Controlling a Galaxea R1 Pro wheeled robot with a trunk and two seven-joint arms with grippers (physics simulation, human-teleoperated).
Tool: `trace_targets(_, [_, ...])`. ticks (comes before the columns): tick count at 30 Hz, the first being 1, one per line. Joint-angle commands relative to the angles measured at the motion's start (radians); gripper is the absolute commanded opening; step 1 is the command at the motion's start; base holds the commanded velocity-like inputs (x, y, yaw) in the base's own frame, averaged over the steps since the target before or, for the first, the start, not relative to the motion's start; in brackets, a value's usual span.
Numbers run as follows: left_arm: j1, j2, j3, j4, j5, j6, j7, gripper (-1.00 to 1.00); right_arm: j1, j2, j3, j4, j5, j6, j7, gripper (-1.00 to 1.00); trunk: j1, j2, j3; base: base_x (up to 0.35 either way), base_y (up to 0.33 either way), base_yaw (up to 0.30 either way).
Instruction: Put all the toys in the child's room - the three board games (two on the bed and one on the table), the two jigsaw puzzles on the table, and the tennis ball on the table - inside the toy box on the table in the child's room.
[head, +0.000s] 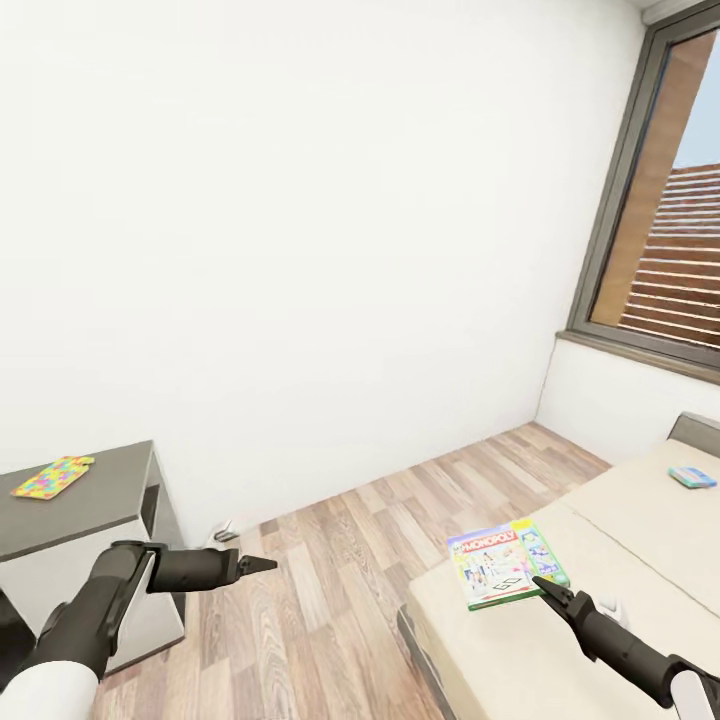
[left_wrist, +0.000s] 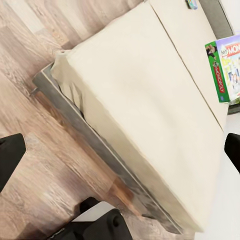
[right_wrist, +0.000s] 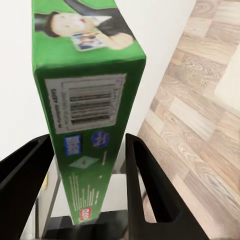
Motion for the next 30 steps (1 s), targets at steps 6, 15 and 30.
trace_targets(6, [-0.001,-0.001,0.003,0.0,-0.012,0.007,-0.009,1.0,0.0,0.0,-0.002,0.0,-0.006,0.007,0.004,-1.0,0.0,-0.001,0.0,-0.044,0.0,0.283])
trace_targets(15, [-0.001,-0.001,0.003,0.0,-0.01,0.007,-0.009,1.0,0.0,0.0,-0.002,0.0,-0.006,0.007,0.003,-1.0,0.0,-0.001,0.0,-0.028,0.0,0.283])
trace_targets(30, [0.0,-0.001,0.003,0.0,-0.01,0.007,-0.009,1.0,0.0,0.0,-0.002,0.0,-0.006,0.007,0.003,-1.0,0.0,-0.001,0.0,0.0,0.0,0.283])
